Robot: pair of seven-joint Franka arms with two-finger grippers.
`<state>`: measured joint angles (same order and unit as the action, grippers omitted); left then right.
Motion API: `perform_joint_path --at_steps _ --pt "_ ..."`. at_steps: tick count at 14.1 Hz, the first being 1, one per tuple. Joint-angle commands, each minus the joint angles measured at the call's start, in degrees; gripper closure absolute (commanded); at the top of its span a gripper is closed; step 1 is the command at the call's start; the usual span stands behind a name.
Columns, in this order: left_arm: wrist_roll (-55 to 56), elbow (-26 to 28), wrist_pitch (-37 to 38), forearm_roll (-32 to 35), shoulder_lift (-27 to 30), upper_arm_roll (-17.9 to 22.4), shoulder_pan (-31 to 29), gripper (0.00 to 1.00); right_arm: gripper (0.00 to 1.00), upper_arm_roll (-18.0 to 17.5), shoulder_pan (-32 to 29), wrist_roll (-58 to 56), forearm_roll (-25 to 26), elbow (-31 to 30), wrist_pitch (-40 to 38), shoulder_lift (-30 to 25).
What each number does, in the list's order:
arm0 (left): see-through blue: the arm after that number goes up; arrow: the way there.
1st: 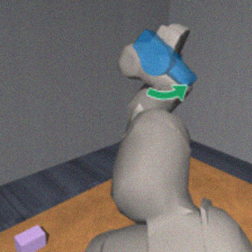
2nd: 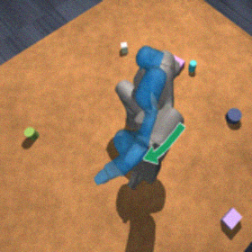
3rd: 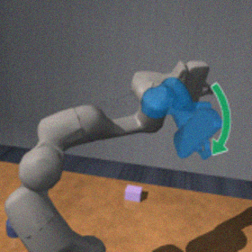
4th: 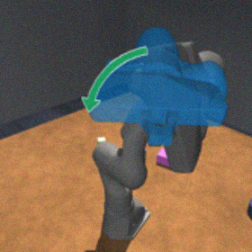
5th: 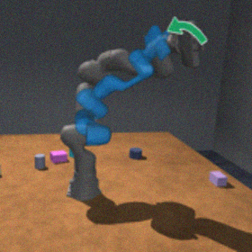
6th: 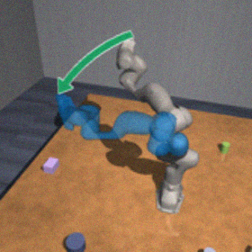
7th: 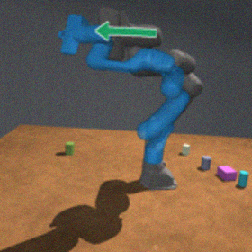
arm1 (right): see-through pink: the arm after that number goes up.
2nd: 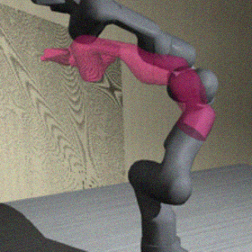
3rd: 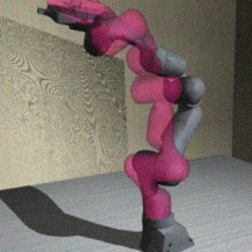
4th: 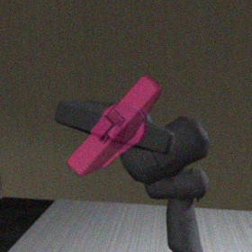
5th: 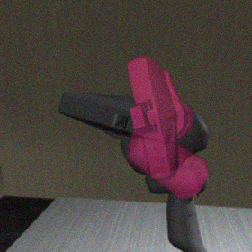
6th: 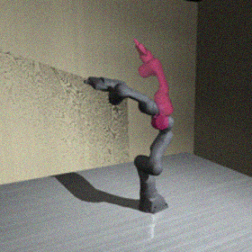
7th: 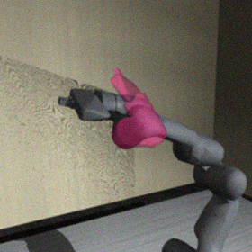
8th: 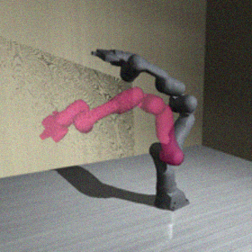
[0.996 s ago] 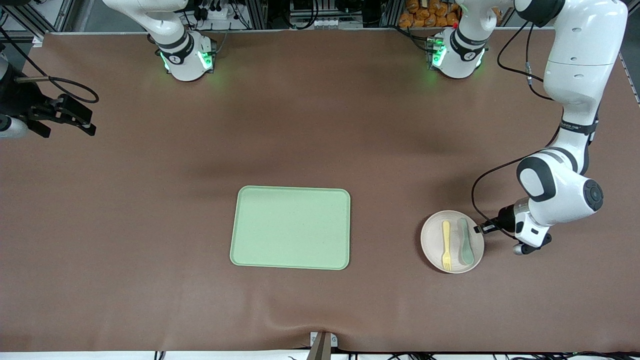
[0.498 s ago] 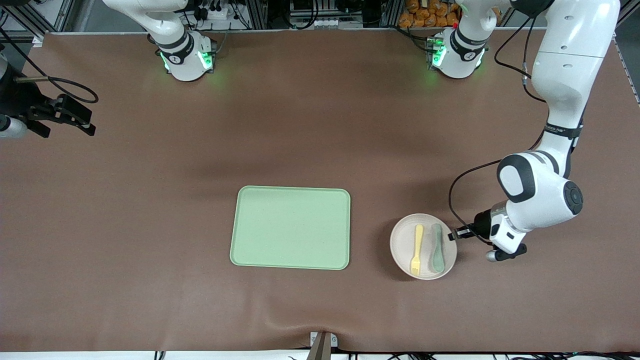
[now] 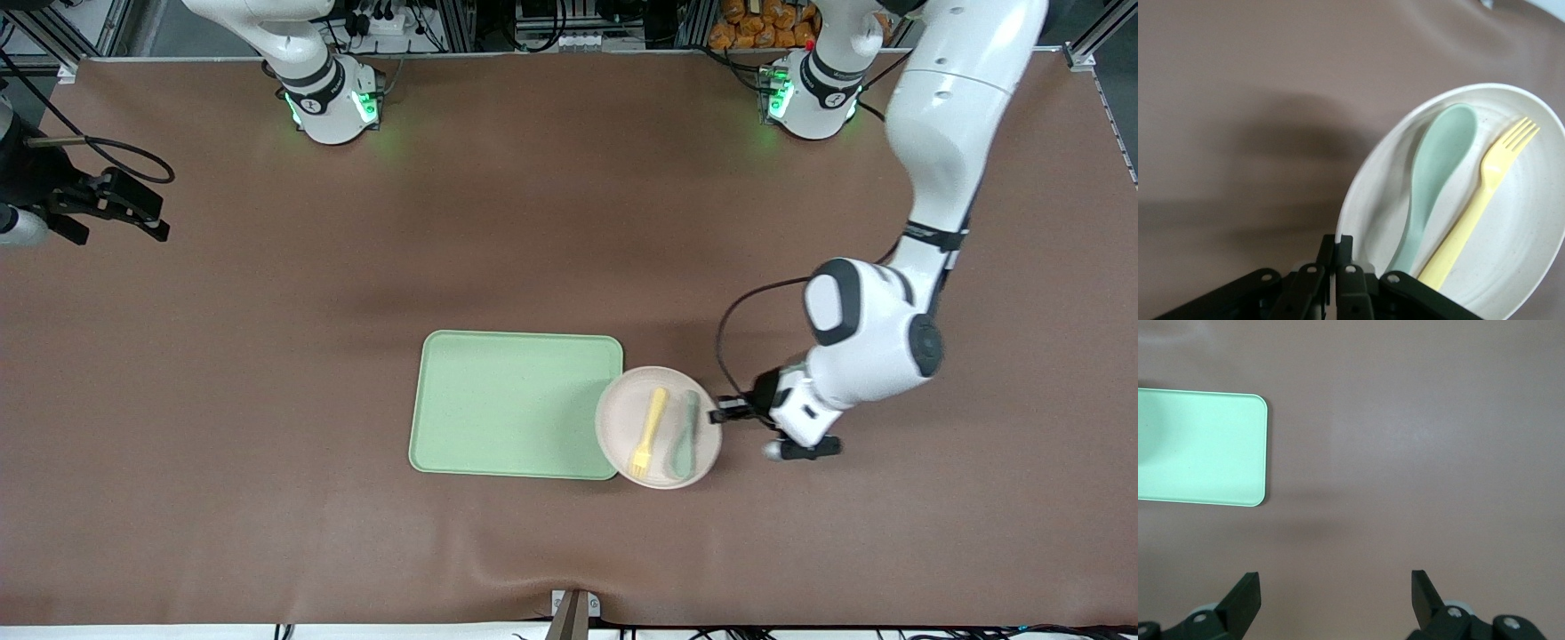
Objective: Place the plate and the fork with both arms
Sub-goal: 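Carry the plate with the left gripper onto the green tray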
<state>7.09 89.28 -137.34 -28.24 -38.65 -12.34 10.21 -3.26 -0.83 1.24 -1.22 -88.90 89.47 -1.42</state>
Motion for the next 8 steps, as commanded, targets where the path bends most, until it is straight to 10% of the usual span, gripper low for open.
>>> perform_joint_path --at_steps 1,8 --pt "5.19 -6.39 -0.03 0.38 -4.67 1.78 5.24 1.0 0.0 -0.26 -0.58 -0.36 -0.54 -0.48 -0.09 -0.69" --pt "15.49 -13.79 -0.47 0.38 -11.97 12.51 20.8 1.0 0.0 -0.26 -0.49 -0.27 -0.54 -0.48 -0.09 -0.69"
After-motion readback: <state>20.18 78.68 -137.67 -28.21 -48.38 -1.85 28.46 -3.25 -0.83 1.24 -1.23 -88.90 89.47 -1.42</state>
